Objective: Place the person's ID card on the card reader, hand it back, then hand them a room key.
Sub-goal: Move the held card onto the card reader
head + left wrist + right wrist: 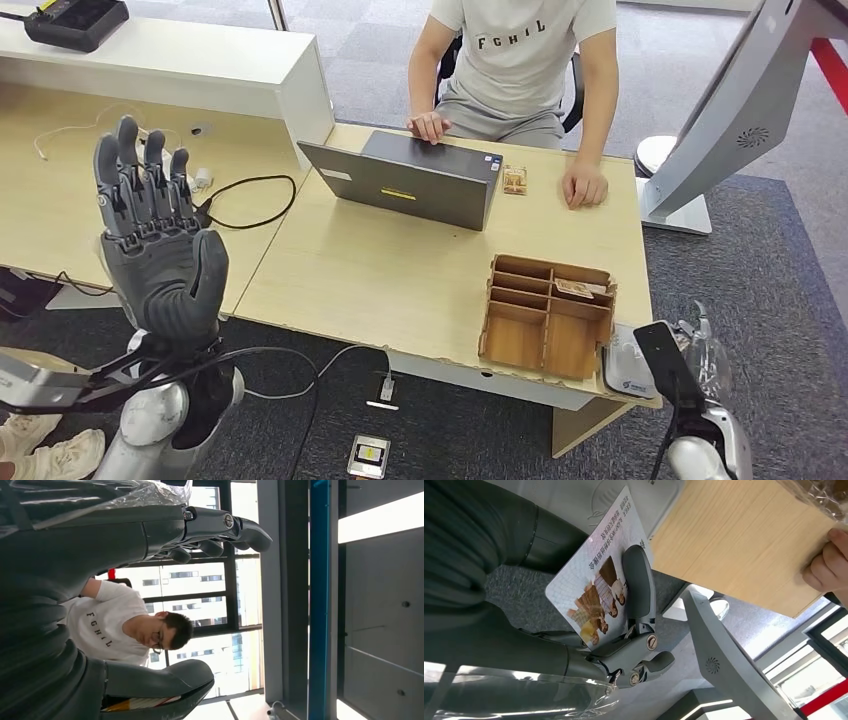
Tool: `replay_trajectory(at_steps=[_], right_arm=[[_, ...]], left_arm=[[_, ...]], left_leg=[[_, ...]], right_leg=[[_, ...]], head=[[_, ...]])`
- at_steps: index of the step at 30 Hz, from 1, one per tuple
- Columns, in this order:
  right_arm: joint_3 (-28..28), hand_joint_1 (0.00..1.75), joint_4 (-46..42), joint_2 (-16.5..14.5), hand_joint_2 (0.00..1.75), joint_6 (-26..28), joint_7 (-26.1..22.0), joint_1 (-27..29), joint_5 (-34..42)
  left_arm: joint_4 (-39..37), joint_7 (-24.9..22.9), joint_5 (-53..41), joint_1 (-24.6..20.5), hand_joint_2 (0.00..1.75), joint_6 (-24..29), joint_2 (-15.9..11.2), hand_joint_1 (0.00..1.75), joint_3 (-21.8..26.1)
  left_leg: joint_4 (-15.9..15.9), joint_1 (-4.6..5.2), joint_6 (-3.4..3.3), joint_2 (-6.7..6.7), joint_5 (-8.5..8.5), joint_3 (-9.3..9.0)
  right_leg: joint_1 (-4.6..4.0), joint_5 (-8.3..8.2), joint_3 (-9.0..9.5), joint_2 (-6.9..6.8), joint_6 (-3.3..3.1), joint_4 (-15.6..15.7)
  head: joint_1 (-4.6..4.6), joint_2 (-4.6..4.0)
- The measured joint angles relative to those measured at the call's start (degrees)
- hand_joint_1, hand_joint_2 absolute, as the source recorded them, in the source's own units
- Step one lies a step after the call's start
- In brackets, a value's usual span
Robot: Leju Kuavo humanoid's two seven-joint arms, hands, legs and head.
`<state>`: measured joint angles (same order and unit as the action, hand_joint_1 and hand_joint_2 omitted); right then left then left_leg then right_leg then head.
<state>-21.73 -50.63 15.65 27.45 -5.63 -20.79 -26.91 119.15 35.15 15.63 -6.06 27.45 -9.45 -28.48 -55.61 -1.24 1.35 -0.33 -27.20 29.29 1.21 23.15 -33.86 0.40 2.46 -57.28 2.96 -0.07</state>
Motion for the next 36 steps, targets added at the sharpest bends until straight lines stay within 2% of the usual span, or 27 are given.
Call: replay_trajectory(at_steps=[36], right_arm=[[-1.3, 1.75, 11.62, -2.21, 1.75, -0.55, -0.84, -1.87, 2.08]], left_arm=[[2.03, 0.28, 0.0, 0.72, 1.75, 1.87, -1.58, 0.0, -0.26]], left_leg=[[0.0, 0.0, 0.0, 0.04, 0.0, -0.26]], right_leg=[[-0.01, 0.0, 0.24, 0.04, 0.0, 0.01]], head=[[-0.01, 0.0]])
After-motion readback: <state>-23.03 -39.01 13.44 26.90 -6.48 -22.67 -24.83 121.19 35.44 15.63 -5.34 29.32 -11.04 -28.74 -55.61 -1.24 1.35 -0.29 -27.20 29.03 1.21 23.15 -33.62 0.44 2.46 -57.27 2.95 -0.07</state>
